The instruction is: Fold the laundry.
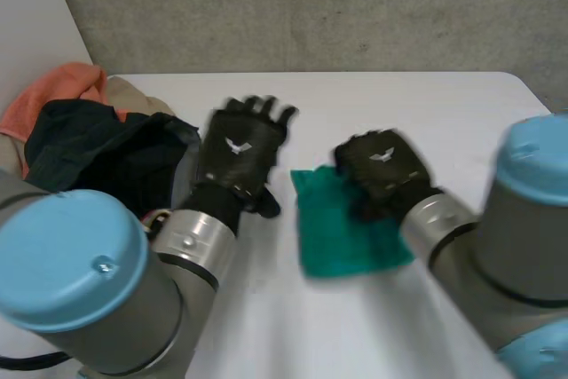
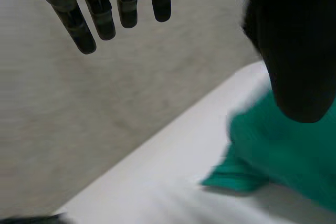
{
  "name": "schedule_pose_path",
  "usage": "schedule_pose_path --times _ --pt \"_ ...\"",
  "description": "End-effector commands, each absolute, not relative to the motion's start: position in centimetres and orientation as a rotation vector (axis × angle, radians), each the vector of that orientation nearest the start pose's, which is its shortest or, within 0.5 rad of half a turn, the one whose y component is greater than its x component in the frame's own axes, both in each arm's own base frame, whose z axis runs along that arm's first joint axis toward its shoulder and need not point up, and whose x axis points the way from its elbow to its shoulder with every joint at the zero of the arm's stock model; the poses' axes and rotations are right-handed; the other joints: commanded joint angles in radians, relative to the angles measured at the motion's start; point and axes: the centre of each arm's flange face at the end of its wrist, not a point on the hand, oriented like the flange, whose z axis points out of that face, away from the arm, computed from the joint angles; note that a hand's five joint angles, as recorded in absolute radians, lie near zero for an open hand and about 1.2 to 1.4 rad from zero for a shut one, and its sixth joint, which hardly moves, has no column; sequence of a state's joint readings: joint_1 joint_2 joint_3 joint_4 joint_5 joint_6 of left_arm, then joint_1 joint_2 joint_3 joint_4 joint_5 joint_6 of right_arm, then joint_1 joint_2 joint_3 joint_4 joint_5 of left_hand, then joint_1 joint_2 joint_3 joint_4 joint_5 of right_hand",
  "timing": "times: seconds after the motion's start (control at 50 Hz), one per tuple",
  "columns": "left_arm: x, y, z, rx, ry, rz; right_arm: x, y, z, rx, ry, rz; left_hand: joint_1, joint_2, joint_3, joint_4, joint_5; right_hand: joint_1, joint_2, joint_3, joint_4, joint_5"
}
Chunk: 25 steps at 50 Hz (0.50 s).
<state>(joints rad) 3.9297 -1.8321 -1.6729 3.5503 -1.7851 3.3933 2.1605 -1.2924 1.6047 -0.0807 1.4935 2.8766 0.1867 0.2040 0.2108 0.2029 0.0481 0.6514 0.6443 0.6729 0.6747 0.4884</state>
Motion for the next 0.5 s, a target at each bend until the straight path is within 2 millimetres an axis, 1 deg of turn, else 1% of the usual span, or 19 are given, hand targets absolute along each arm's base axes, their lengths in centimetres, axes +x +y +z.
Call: schedule_pose_path --times 0.02,0.08,0.14,0.16,0.18,0.22,0.24,0.26,0.3,0.34,0.38,0.4,0.42,0.46,0.5 --pt "-29.6 -19.9 24.3 0.586 2.104 -2.333 32.9 -19.7 19.5 -1.073 2.092 -1.572 -0.008 -0.026 -0.032 -0.025 -0.044 -0.425 -0.418 -0.446 -0.448 -0.436" --pt "-29.2 -19.5 24.2 0.602 2.12 -2.311 32.5 -19.7 20.0 -1.072 2.114 -1.555 -0.006 -0.023 -0.03 -0.022 -0.041 -0.477 -0.47 -0.498 -0.5 -0.488" --pt "-29.2 -18.9 23.8 0.645 2.146 -2.288 31.0 -21.3 21.6 -1.008 2.153 -1.607 -0.003 -0.02 -0.027 -0.019 -0.038 -0.477 -0.47 -0.498 -0.5 -0.488" --pt "-29.2 -18.8 23.8 0.654 2.152 -2.286 30.3 -21.8 22.3 -0.985 2.158 -1.635 -0.003 -0.02 -0.027 -0.019 -0.038 -0.477 -0.47 -0.498 -0.5 -0.488" --pt "-29.4 -18.5 23.9 0.675 2.158 -2.29 28.8 -22.7 24.0 -0.928 2.165 -1.702 0.009 -0.008 -0.015 -0.007 -0.027 -0.477 -0.47 -0.498 -0.5 -0.488" --pt "-29.7 -17.9 23.9 0.719 2.171 -2.292 27.4 -23.2 25.4 -0.893 2.168 -1.756 0.015 -0.002 -0.009 -0.001 -0.021 -0.476 -0.468 -0.497 -0.499 -0.487" --pt "-30.0 -17.5 23.9 0.748 2.177 -2.298 26.2 -23.3 26.4 -0.871 2.18 -1.783 0.018 0.001 -0.006 0.002 -0.018 -0.441 -0.433 -0.462 -0.464 -0.452" --pt "-30.5 -16.7 23.9 0.803 2.192 -2.303 25.7 -23.4 26.7 -0.869 2.186 -1.792 0.018 0.001 -0.006 0.002 -0.018 -0.417 -0.41 -0.438 -0.44 -0.428" --pt "-31.0 -15.7 23.8 0.857 2.209 -2.302 24.9 -23.4 26.9 -0.891 2.207 -1.793 0.021 0.004 -0.003 0.005 -0.015 -0.364 -0.357 -0.386 -0.387 -0.376" --pt "-31.6 -14.5 23.6 0.916 2.235 -2.3 23.9 -23.4 26.6 -0.972 2.254 -1.779 0.027 0.01 0.003 0.011 -0.009 -0.317 -0.31 -0.339 -0.34 -0.329" --pt "-31.9 -13.7 23.5 0.944 2.257 -2.297 23.1 -23.3 26.0 -1.031 2.298 -1.759 0.033 0.015 0.009 0.016 -0.003 -0.261 -0.254 -0.283 -0.285 -0.273" --pt "-32.1 -13.4 23.5 0.955 2.272 -2.293 22.1 -23.1 25.5 -1.079 2.356 -1.729 0.036 0.018 0.012 0.019 0.0 -0.22 -0.213 -0.242 -0.244 -0.232" --pt "-32.2 -12.7 23.0 0.977 2.31 -2.274 21.7 -23.0 25.3 -1.094 2.373 -1.718 0.05 0.033 0.026 0.034 0.014 -0.214 -0.207 -0.236 -0.237 -0.226" --pt "-32.4 -12.2 22.4 0.996 2.35 -2.245 21.0 -22.7 24.9 -1.124 2.401 -1.701 0.047 0.03 0.023 0.031 0.011 -0.188 -0.181 -0.209 -0.211 -0.199" --pt "-32.9 -11.8 21.1 1.026 2.4 -2.202 20.4 -22.4 23.9 -1.158 2.432 -1.664 0.05 0.033 0.026 0.034 0.014 -0.155 -0.148 -0.177 -0.179 -0.167"
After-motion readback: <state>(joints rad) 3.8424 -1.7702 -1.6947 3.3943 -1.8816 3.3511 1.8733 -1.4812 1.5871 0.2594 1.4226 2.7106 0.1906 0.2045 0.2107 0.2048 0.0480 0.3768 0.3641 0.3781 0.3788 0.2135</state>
